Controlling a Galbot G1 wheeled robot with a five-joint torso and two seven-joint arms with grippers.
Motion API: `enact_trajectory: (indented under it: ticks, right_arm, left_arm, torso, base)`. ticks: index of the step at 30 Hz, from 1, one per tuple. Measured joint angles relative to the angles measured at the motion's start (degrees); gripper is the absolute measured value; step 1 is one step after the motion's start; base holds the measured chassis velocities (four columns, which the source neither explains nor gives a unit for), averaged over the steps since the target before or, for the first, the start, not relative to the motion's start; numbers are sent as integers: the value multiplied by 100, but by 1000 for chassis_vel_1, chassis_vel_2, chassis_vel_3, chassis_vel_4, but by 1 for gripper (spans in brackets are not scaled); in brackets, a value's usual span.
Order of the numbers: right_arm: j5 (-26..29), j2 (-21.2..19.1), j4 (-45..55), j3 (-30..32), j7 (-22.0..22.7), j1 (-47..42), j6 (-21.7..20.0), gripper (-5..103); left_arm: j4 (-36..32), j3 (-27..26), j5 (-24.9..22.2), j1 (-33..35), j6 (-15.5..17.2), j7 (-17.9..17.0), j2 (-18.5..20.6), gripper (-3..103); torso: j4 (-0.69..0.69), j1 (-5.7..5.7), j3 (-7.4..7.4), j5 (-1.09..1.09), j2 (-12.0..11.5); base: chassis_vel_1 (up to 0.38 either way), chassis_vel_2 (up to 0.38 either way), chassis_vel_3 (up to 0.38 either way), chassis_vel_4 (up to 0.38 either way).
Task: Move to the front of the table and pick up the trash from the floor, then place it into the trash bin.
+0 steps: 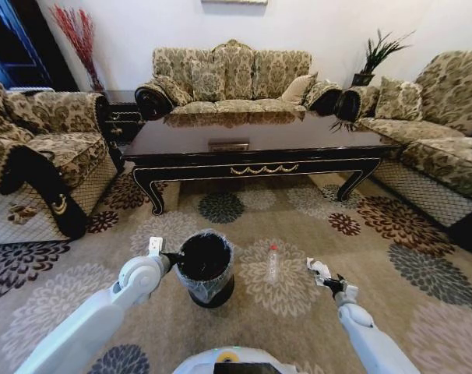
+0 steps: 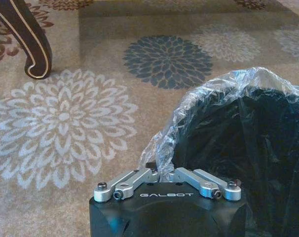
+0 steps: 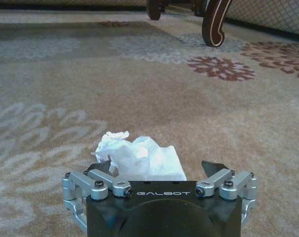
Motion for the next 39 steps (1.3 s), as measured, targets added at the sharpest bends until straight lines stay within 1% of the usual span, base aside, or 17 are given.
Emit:
enact_trajectory:
  ticks: [1,2,3,5,6,9,11,14,15,18,20,23,24,27,29,31,39]
  right_arm:
    - [-10,10,-58,-12,-22,36,8,103]
    - [-17,19,-101,-23,-44,63,19,103]
    - [-24,49,-209,-38,-133,114,81,99]
    - [-20,83,-254,-38,-152,130,114,89]
    - [-20,83,-254,-38,-152,130,114,89]
    - [31,98,-278,31,-161,127,122,73]
    - [98,84,-265,48,-191,113,117,73]
    - [208,30,-230,82,-248,83,90,57]
    - [208,30,-230,82,-248,83,90,57]
    - [202,15,-194,107,-254,48,79,40]
    - [202,17,-182,114,-253,39,77,40]
    - [202,47,-67,170,-251,-59,66,24]
    - [202,47,-67,170,-251,-59,66,24]
    - [200,48,41,223,-244,-155,61,8]
    - [200,48,90,244,-239,-193,55,8]
    - [200,37,217,291,-228,-273,37,1]
    - [350,-119,1113,560,-113,-876,-107,0]
  left_arm:
    - [7,2,-3,-5,0,-1,1,3]
    - [13,5,-4,-9,0,-1,2,3]
    - [36,12,-4,-21,0,-4,-1,3]
    - [60,18,-4,-29,0,-7,-25,3]
    - [60,18,-4,-29,0,-7,-25,3]
    - [97,38,2,-41,0,-11,-69,3]
    - [101,46,6,-44,0,-11,-73,3]
    - [107,69,11,-55,0,-13,-86,3]
    - [107,69,11,-55,0,-13,-86,3]
    - [110,73,17,-42,0,-13,-95,3]
    - [110,73,18,-36,0,-13,-95,3]
    - [120,68,21,-12,-1,-13,-109,3]
    - [120,68,21,-12,-1,-13,-109,3]
    - [119,86,21,-12,-1,-7,-126,3]
    - [118,96,22,-13,-1,-6,-129,3]
    - [113,113,27,-14,-1,-1,-136,3]
    - [74,174,57,-18,-1,19,-191,3]
  torso:
    - [0,0,0,0,0]
    - [0,0,0,1,0]
    - [0,0,0,1,0]
    - [0,0,0,1,0]
    - [0,0,0,1,0]
    - [0,0,0,0,0]
    - [0,0,0,1,0]
    - [0,0,-1,0,0]
    - [0,0,-1,0,0]
    - [0,0,0,1,0]
    - [0,0,0,1,0]
    - [0,0,0,2,0]
    - [0,0,0,2,0]
    - [0,0,-1,1,0]
    - [0,0,0,1,0]
    - [0,0,0,1,0]
    - [0,0,-1,1,0]
  base:
    - [0,0,0,0]
    - [0,0,0,0]
    - [0,0,0,0]
    - [0,0,0,0]
    - [0,0,0,0]
    - [0,0,0,0]
    - [0,0,0,0]
    - [0,0,0,0]
    - [0,0,0,0]
    - [0,0,0,0]
    - [0,0,0,0]
    - [0,0,0,0]
    - [0,0,0,0]
    - [0,0,0,0]
    - [0,0,0,0]
    - [0,0,0,0]
    - [0,0,0,0]
